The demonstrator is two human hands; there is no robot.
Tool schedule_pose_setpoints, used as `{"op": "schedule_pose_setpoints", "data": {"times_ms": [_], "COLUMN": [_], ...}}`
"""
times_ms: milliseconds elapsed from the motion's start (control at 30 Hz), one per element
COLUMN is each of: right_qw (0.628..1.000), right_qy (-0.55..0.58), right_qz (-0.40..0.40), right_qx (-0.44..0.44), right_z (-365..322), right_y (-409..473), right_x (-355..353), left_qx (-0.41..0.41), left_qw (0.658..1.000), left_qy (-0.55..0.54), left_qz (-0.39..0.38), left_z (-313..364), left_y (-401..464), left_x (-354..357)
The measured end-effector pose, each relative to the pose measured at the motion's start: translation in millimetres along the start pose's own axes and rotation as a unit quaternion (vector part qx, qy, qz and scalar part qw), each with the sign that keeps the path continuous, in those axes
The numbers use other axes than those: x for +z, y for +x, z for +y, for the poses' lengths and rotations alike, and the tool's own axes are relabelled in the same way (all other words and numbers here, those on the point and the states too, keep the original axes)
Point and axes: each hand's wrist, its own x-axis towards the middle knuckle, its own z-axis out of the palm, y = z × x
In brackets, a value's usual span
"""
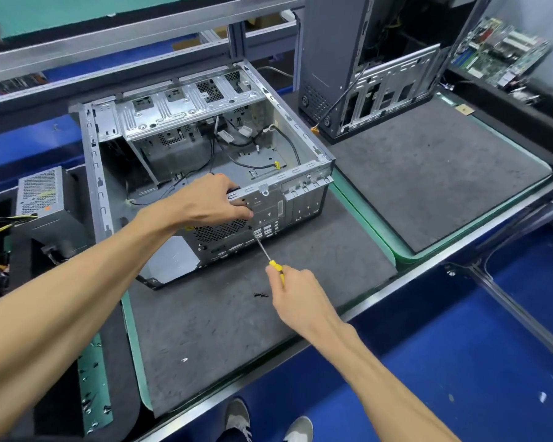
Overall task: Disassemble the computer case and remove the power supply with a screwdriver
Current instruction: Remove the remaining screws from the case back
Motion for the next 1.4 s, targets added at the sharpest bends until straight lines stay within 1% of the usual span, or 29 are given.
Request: {"op": "schedule_pose_setpoints", "data": {"times_ms": [67,133,167,200,233,267,333,400,433,467,500,533,633,700,733,767,800,833,867,900,1033,1100,1167,1200,1233,1267,1333,1367,1400], "right_qw": [0.997,0.995,0.998,0.999,0.984,0.940,0.809,0.679,0.624,0.588,0.571,0.566,0.590,0.632,0.668,0.739,0.837,0.922,0.968,0.982,0.984,0.981,0.977,0.963,0.930,0.874,0.724,0.658,0.612], "right_qy": [-0.067,-0.078,-0.043,0.036,0.164,0.311,0.544,0.676,0.717,0.741,0.753,0.755,0.734,0.716,0.696,0.640,0.528,0.380,0.245,0.167,0.018,0.045,0.161,0.245,0.350,0.460,0.635,0.693,0.730], "right_qz": [0.035,0.057,0.045,0.020,-0.023,-0.077,-0.158,-0.220,-0.247,-0.264,-0.273,-0.281,-0.281,-0.242,-0.207,-0.155,-0.087,-0.014,0.046,0.082,0.170,0.181,0.144,0.104,0.042,-0.038,-0.172,-0.201,-0.214], "right_qx": [-0.006,-0.008,0.004,0.029,0.069,0.114,0.159,0.184,0.190,0.188,0.181,0.176,0.182,0.168,0.161,0.143,0.114,0.078,0.038,0.009,-0.043,-0.047,0.002,0.046,0.101,0.155,0.209,0.215,0.216], "right_z": [-0.9,3.3,4.6,6.1,8.3,10.3,13.6,14.9,14.9,14.2,13.6,13.2,14.0,16.9,18.4,20.1,20.9,19.7,18.8,16.8,13.7,17.2,15.7,13.8,12.4,10.9,11.0,13.5,15.1], "right_y": [-4.2,-5.6,-4.1,-2.0,0.7,2.0,-2.3,-9.2,-11.8,-13.5,-14.2,-14.0,-11.9,-9.6,-8.4,-7.3,-8.0,-10.5,-13.0,-15.4,-19.1,-18.3,-15.8,-13.7,-10.5,-8.3,-6.8,-6.6,-7.6], "right_x": [7.9,7.7,2.8,-3.5,-9.1,-12.8,-15.1,-11.6,-8.9,-5.6,-2.1,1.2,8.2,8.2,6.3,5.3,5.5,7.2,11.2,16.1,24.9,17.5,10.4,7.7,5.6,3.4,-1.3,-2.2,-1.9], "left_qx": [0.004,0.002,0.000,-0.002,-0.004,-0.007,-0.011,-0.008,-0.012,-0.020,-0.031,-0.040,-0.053,-0.060,-0.057,-0.051,-0.045,-0.042,-0.041,-0.043,-0.056,-0.055,-0.054,-0.052,-0.049,-0.048,-0.052,-0.053,-0.052], "left_qw": [1.000,1.000,1.000,1.000,1.000,0.999,1.000,0.999,0.999,0.998,0.996,0.994,0.984,0.980,0.980,0.981,0.981,0.981,0.982,0.983,0.984,0.985,0.985,0.985,0.985,0.985,0.985,0.985,0.984], "left_qy": [-0.002,-0.011,-0.018,-0.024,-0.029,-0.031,-0.028,-0.032,-0.040,-0.045,-0.046,-0.044,-0.058,-0.073,-0.077,-0.082,-0.089,-0.095,-0.097,-0.093,-0.093,-0.090,-0.092,-0.095,-0.099,-0.101,-0.099,-0.097,-0.097], "left_qz": [0.000,-0.007,-0.010,-0.012,-0.011,-0.010,-0.007,-0.017,-0.031,-0.050,-0.070,-0.094,-0.161,-0.174,-0.172,-0.168,-0.165,-0.163,-0.159,-0.154,-0.141,-0.139,-0.137,-0.135,-0.133,-0.133,-0.133,-0.136,-0.138], "left_z": [0.7,0.7,-0.1,-0.8,-1.3,-2.0,-3.4,-4.9,-5.7,-6.5,-6.6,-6.0,-2.0,-1.8,-2.6,-3.5,-3.5,-3.3,-2.8,-2.8,-4.2,-5.5,-5.2,-4.7,-3.7,-2.6,-0.6,0.7,1.3], "left_y": [-0.9,-1.6,-1.9,-1.6,-1.0,-0.4,0.8,2.4,3.8,6.0,7.6,8.6,8.8,8.6,8.4,8.5,8.4,7.8,7.3,7.4,8.2,9.0,8.8,7.7,6.1,4.9,4.1,3.2,2.7], "left_x": [-0.4,-0.4,-0.6,-0.4,-0.5,-0.5,0.5,0.9,0.7,0.0,-2.0,-4.7,-13.1,-15.0,-14.8,-14.3,-13.7,-13.9,-13.4,-12.8,-11.2,-10.9,-10.3,-10.3,-10.9,-11.1,-12.0,-12.3,-12.6]}}
